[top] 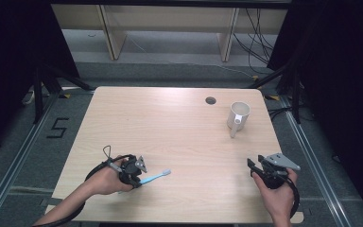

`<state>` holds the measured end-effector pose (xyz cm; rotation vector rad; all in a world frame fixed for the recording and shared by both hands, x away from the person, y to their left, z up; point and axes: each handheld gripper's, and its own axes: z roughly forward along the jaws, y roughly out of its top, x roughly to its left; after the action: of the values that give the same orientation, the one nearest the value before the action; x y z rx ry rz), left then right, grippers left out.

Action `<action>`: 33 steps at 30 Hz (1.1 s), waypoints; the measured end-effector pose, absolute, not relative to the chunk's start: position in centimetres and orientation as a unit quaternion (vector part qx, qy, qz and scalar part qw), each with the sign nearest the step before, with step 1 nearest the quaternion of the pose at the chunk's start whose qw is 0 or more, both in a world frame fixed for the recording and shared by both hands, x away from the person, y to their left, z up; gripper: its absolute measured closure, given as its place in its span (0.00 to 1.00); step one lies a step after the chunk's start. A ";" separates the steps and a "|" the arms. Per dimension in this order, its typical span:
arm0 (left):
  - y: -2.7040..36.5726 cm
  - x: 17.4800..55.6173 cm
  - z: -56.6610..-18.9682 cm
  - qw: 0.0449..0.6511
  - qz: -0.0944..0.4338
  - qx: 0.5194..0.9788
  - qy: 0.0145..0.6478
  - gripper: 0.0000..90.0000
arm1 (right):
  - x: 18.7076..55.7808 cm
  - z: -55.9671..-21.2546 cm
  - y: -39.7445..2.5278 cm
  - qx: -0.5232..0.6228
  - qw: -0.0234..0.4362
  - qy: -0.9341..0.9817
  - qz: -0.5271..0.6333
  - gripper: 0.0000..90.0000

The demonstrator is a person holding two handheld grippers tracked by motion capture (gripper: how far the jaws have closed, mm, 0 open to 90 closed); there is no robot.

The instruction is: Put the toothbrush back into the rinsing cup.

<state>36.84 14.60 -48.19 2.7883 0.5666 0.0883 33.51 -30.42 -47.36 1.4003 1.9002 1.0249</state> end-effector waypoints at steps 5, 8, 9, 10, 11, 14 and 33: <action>14.3 37.0 -48.1 0.130 0.028 0.973 0.190 0.86 | 33.6 -47.4 -30.4 0.521 0.285 0.706 0.386 0.59; 14.1 37.1 -48.0 0.122 0.026 0.974 0.189 0.86 | 33.5 -47.3 -30.5 0.523 0.285 0.706 0.383 0.59; 14.1 37.1 -48.0 0.122 0.026 0.974 0.189 0.86 | 33.6 -47.4 -30.5 0.519 0.291 0.707 0.382 0.59; 14.0 37.1 -48.0 0.119 0.025 0.974 0.189 0.86 | 33.6 -47.4 -30.5 0.519 0.291 0.707 0.382 0.59; 13.7 37.2 -47.9 0.105 0.020 0.977 0.184 0.86 | 33.6 -47.4 -30.5 0.518 0.290 0.710 0.379 0.59; 13.3 37.4 -47.9 0.089 0.016 0.980 0.179 0.86 | 33.6 -47.3 -30.4 0.521 0.283 0.710 0.380 0.59; 12.1 37.8 -47.7 0.044 0.005 0.984 0.171 0.87 | 33.6 -47.4 -30.6 0.518 0.294 0.708 0.379 0.59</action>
<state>37.81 12.12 -47.74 3.0082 0.5230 0.0148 33.60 -30.64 -47.39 1.3796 1.8856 1.0086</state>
